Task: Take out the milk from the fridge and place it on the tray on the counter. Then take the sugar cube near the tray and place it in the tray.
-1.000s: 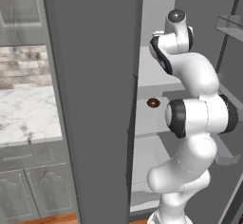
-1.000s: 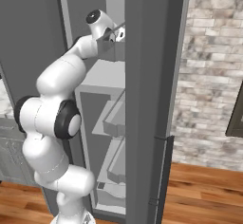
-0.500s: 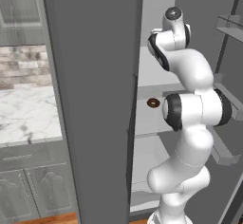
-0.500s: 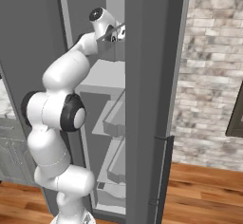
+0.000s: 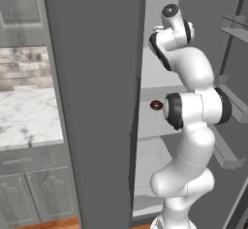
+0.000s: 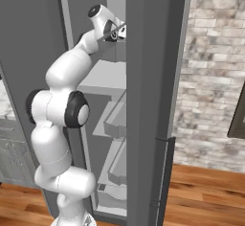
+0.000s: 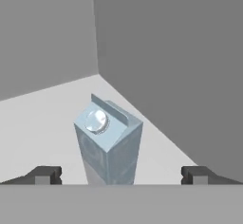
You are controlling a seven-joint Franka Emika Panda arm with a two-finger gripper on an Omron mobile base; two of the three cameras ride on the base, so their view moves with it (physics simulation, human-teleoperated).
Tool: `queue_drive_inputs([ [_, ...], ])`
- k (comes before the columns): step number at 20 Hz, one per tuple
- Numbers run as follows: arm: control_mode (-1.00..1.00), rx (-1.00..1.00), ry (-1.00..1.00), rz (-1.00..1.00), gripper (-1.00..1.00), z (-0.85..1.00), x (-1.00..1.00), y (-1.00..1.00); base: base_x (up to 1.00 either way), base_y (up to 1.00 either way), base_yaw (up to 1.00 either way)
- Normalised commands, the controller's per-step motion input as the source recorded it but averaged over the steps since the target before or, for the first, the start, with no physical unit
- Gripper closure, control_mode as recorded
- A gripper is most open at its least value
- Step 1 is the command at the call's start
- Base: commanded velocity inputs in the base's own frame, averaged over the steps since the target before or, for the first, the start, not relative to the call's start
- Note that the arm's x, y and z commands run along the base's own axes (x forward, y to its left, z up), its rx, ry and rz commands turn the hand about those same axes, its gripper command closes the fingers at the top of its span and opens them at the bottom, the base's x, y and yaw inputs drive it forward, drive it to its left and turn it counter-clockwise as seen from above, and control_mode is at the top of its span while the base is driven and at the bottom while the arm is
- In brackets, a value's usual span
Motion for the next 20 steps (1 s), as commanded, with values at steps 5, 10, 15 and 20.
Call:
queue_drive_inputs([
  [5,-1.0,0.0,0.01,-0.06,-1.0,0.0,0.15,-0.07,0.0,0.0,0.0],
  [10,-1.0,0.0,0.02,0.0,-1.0,0.0,0.18,-0.14,0.0,0.0,0.0],
  [15,-1.0,0.0,0.02,0.0,-1.0,0.0,0.09,-0.19,0.0,0.0,0.0],
  [20,-1.0,0.0,0.01,0.0,-1.0,0.0,0.13,0.0,0.0,0.0,0.0],
])
